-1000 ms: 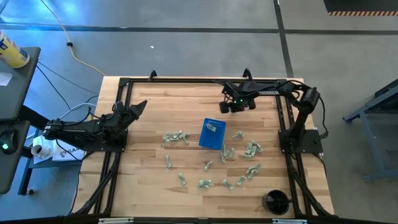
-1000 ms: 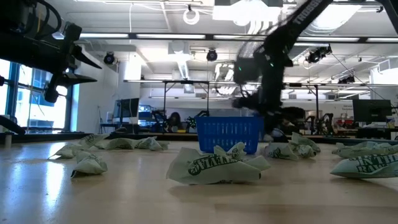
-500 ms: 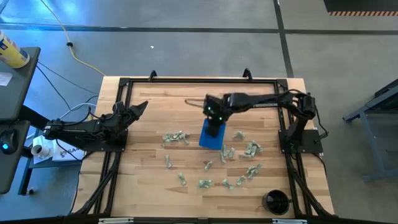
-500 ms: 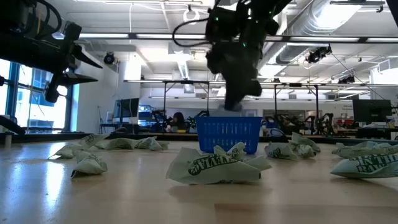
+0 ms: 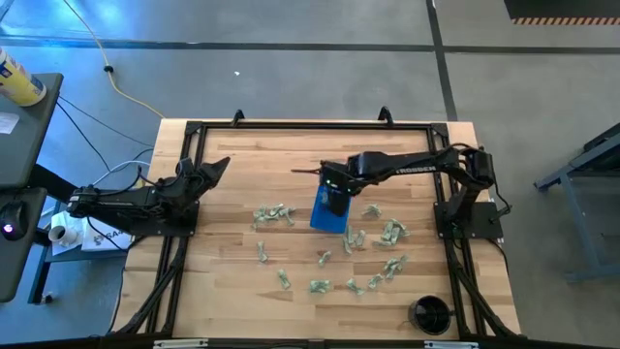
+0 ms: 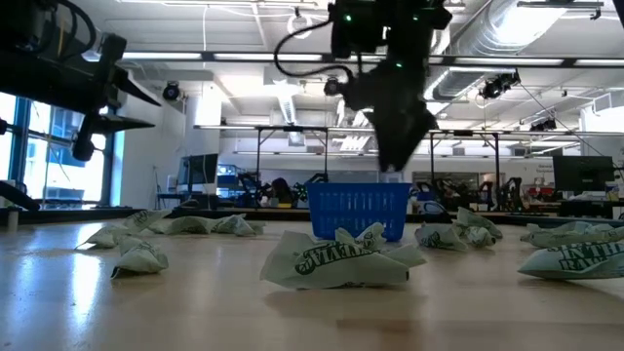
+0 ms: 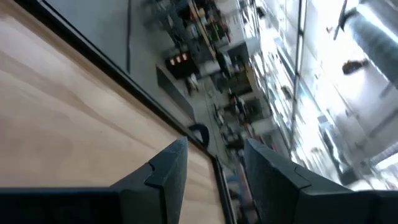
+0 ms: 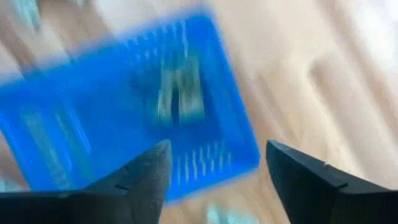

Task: Pick and place Stevia / Truvia into bins
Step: Put the stevia packet into the blue basket

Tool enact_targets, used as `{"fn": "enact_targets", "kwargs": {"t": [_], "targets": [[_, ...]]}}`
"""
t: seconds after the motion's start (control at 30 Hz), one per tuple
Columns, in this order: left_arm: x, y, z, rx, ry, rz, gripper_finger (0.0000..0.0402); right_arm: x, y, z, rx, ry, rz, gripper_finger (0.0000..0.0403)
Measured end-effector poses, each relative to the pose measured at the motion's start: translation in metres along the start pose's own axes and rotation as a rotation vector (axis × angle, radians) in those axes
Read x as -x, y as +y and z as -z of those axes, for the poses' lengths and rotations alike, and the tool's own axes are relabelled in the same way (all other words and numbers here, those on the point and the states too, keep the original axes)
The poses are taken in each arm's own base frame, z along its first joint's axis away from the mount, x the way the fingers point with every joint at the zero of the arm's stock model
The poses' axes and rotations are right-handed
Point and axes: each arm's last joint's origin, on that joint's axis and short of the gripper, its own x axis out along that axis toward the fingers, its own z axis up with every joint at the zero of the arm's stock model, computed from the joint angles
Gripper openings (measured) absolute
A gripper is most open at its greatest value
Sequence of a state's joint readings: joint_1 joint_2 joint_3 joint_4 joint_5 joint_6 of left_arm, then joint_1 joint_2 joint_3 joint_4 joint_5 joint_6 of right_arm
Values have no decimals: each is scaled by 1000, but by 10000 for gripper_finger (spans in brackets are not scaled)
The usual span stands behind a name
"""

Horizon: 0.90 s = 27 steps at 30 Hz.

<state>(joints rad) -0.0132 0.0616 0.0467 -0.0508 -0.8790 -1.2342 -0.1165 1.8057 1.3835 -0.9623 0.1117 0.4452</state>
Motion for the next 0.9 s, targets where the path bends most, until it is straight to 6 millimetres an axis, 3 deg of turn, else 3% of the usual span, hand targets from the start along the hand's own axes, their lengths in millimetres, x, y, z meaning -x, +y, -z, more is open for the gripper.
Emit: {"fn": "enact_targets", "kwargs": {"t": [0.2,0.37,0.57,0.73,0.9], "targets": [[0,-1,1,-33,50,20,195,-14,-10,32,114,192,120,275],[0,-1,3,-60,93,39,195,-16,-13,62,181,198,93,264],[0,-1,3,-83,103,44,195,-18,-28,95,112,111,24,255],[0,-1,3,-107,97,43,195,-32,-34,109,138,35,-39,254],[0,-1,3,-109,94,42,195,-40,-34,109,171,-16,-61,241]]}}
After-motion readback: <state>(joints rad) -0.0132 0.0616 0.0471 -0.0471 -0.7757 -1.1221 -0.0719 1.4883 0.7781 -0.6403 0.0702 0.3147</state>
